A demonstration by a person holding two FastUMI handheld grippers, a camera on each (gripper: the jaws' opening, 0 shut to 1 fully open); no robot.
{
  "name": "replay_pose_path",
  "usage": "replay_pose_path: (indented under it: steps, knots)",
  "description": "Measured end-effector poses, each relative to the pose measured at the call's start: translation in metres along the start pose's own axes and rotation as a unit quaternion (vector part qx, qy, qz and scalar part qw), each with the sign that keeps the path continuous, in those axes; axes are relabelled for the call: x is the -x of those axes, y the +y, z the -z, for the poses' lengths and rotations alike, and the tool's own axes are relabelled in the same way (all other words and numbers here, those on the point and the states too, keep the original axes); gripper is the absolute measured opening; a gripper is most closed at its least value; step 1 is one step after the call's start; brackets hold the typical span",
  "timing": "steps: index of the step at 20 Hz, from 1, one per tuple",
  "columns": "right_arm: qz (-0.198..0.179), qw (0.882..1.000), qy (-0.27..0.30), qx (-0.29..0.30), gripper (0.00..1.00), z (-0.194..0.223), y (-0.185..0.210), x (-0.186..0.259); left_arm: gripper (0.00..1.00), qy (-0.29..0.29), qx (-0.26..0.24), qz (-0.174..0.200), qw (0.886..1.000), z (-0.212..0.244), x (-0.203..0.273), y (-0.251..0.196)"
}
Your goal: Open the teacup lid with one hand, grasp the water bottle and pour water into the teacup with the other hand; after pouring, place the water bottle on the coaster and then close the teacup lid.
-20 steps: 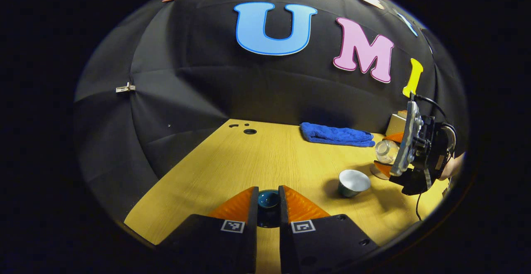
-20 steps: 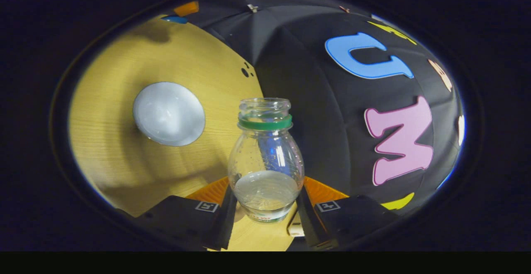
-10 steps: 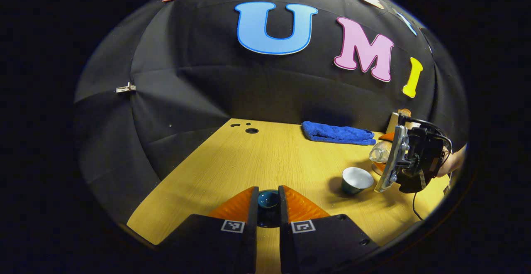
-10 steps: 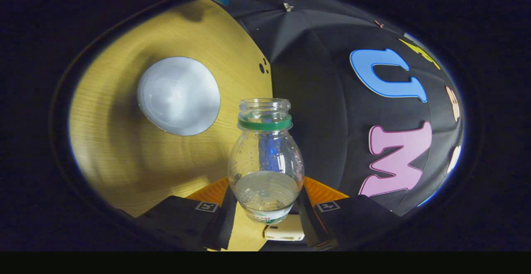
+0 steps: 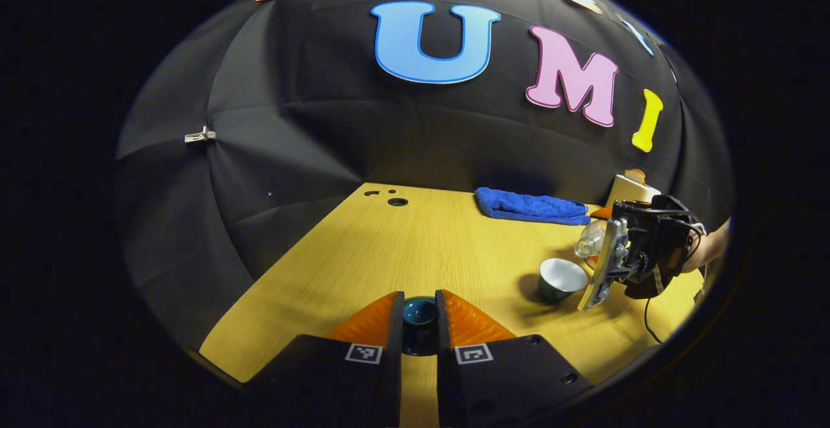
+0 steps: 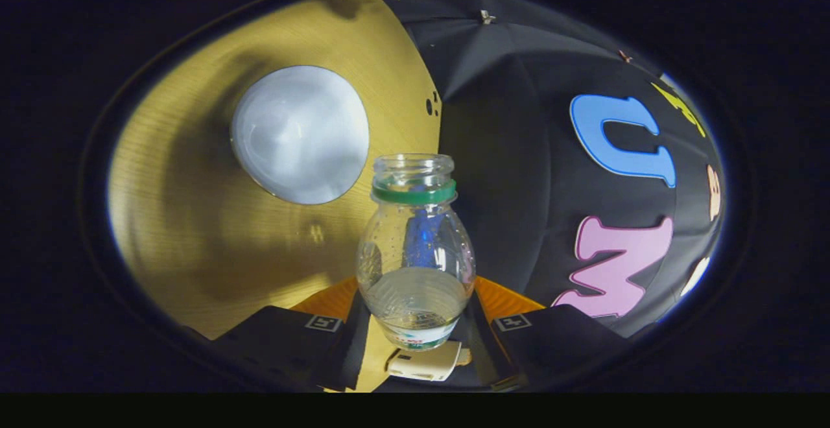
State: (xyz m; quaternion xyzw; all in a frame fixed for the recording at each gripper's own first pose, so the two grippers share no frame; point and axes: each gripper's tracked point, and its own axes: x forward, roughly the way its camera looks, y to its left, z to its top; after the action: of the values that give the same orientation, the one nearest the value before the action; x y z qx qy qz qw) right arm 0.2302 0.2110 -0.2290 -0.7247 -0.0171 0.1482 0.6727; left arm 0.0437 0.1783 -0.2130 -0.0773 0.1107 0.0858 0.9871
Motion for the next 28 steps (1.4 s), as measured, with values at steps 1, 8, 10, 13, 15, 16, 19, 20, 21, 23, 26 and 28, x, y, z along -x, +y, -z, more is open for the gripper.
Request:
replay_pose_path:
  steps: [1,8,10,13,15,16,19,20,21,23,26,28]
  knots:
    - [-0.001,1.000,-0.001,0.004,0.70,0.000,0.000,0.000,0.23,0.000,0.002,0.000,1.000,0.000,0.000,0.000]
    - [0.007,0.998,-0.018,0.052,0.70,-0.007,-0.005,-0.004,0.26,0.000,-0.015,0.002,1.000,0.000,-0.001,0.004]
    - [0.011,0.997,-0.024,0.067,0.70,-0.009,-0.007,-0.004,0.22,-0.002,-0.012,0.002,1.000,-0.001,0.000,0.006]
    - [0.014,0.996,-0.030,0.080,0.70,-0.011,-0.010,-0.005,0.27,-0.002,-0.008,0.002,1.000,0.000,0.001,0.006]
    - [0.016,0.995,-0.034,0.090,0.70,-0.013,-0.010,-0.007,0.26,-0.001,-0.008,0.003,1.000,0.001,0.001,0.006]
    - [0.017,0.995,-0.036,0.095,0.70,-0.014,-0.011,-0.008,0.26,0.000,-0.008,0.003,1.000,0.002,0.001,0.005]
    - [0.018,0.993,-0.041,0.107,0.69,-0.015,-0.011,-0.008,0.23,0.000,-0.007,0.003,1.000,0.002,0.001,0.005]
    - [0.018,0.993,-0.043,0.109,0.69,-0.016,-0.011,-0.008,0.27,0.000,-0.006,0.003,1.000,0.003,0.003,0.006]
    - [0.018,0.993,-0.042,0.111,0.69,-0.016,-0.011,-0.008,0.26,0.000,-0.005,0.002,1.000,0.002,0.004,0.006]
    - [0.017,0.992,-0.041,0.114,0.70,-0.015,-0.011,-0.010,0.23,0.000,-0.005,0.001,1.000,0.003,0.004,0.008]
    - [0.017,0.992,-0.040,0.121,0.69,-0.014,-0.012,-0.009,0.23,0.000,-0.007,0.001,1.000,0.004,0.006,0.010]
    - [0.019,0.991,-0.040,0.126,0.70,-0.014,-0.014,-0.009,0.23,0.001,-0.007,0.001,1.000,0.005,0.006,0.010]
